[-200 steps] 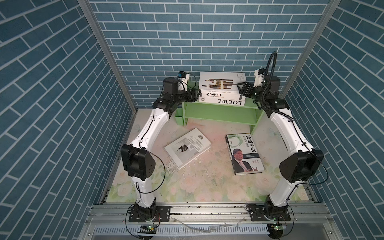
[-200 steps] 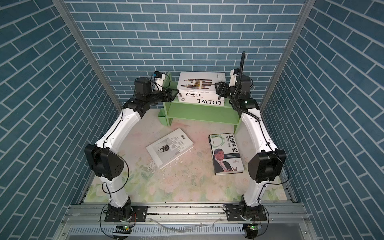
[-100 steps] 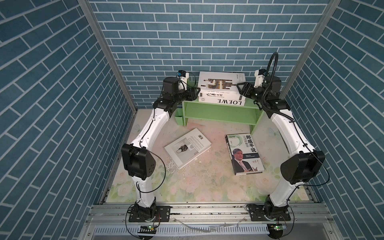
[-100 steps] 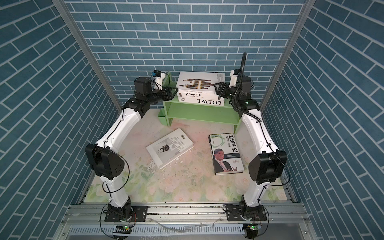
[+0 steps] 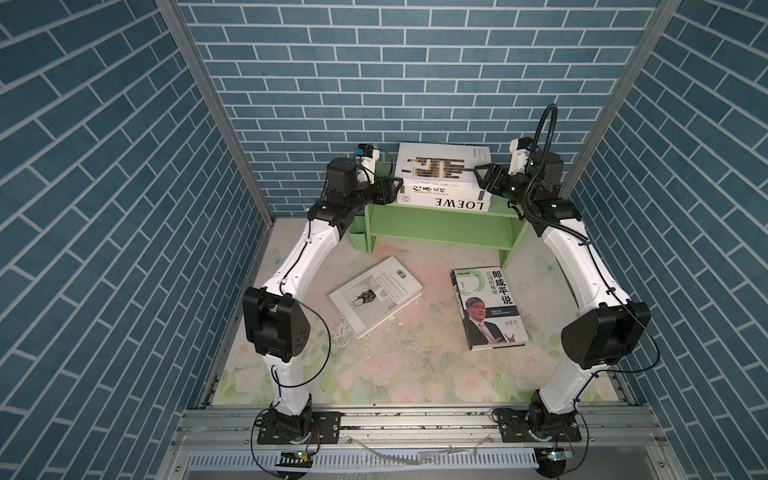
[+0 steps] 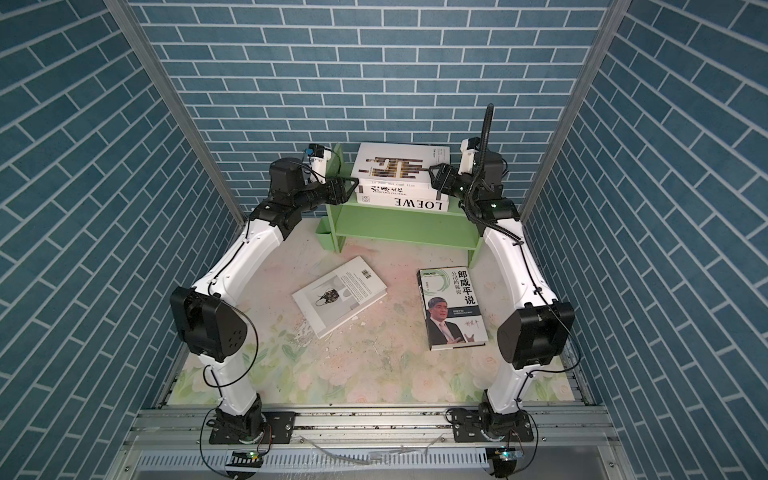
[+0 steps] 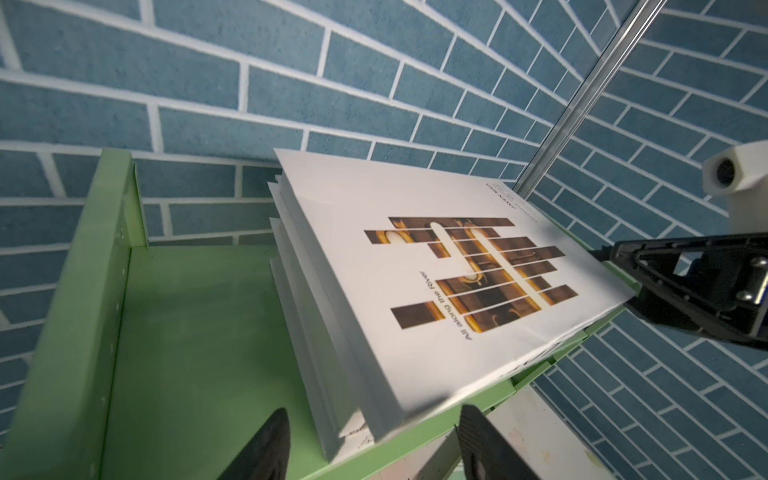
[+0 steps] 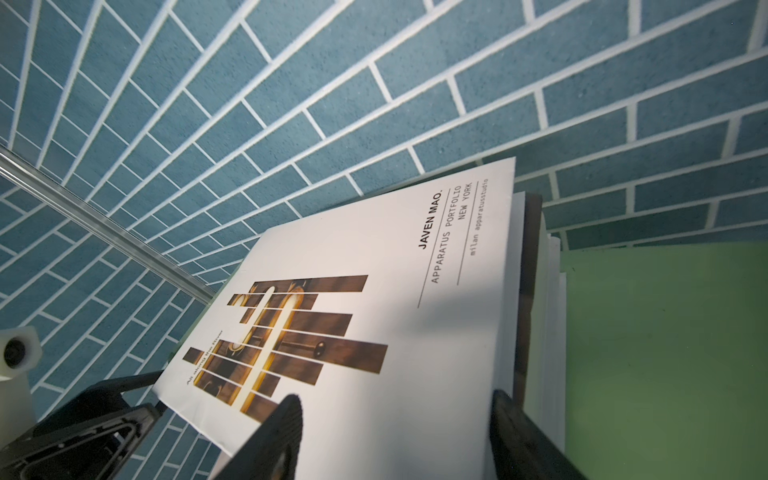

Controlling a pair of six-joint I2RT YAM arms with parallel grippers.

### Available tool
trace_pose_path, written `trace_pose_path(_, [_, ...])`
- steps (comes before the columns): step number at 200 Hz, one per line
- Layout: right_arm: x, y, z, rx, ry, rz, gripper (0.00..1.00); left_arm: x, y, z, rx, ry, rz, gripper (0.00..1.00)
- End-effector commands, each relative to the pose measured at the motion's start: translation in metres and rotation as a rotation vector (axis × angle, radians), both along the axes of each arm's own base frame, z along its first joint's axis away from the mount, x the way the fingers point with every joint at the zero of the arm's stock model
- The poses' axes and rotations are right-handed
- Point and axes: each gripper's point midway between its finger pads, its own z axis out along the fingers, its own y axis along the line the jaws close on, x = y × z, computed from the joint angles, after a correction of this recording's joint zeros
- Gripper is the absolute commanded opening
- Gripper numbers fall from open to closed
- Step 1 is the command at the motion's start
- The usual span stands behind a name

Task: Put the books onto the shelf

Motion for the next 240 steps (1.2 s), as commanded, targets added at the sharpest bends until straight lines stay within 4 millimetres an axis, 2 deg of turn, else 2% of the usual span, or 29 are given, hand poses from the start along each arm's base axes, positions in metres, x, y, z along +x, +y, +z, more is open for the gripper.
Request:
trace_pose_path(1, [-0.011,-0.003,0.024,0.015,-0.050,-0.008,0.72,-0.012,0.000,0.011,0.025,-0.050,-0.025,0.64])
trace_pose_path(17, [-0.010,-0.002,0.024,0.015,-0.050,-0.006,0.72,-0.010,0.001,0.007,0.035,-0.043,-0.012,0.62])
trace_pose_path(72, [-0.007,-0.002,0.024,0.021,-0.052,-0.009,0.71,0.005,0.001,0.010,0.006,-0.057,0.018,0.50])
trace_pose_path(146, [0.000,0.000,0.022,0.025,-0.054,-0.007,0.69,0.015,-0.008,0.011,-0.009,-0.067,0.014,0.43])
trace_pose_path(240, [0.008,0.000,0.020,0.021,-0.052,-0.016,0.69,0.002,-0.020,0.006,-0.012,-0.070,-0.013,0.42])
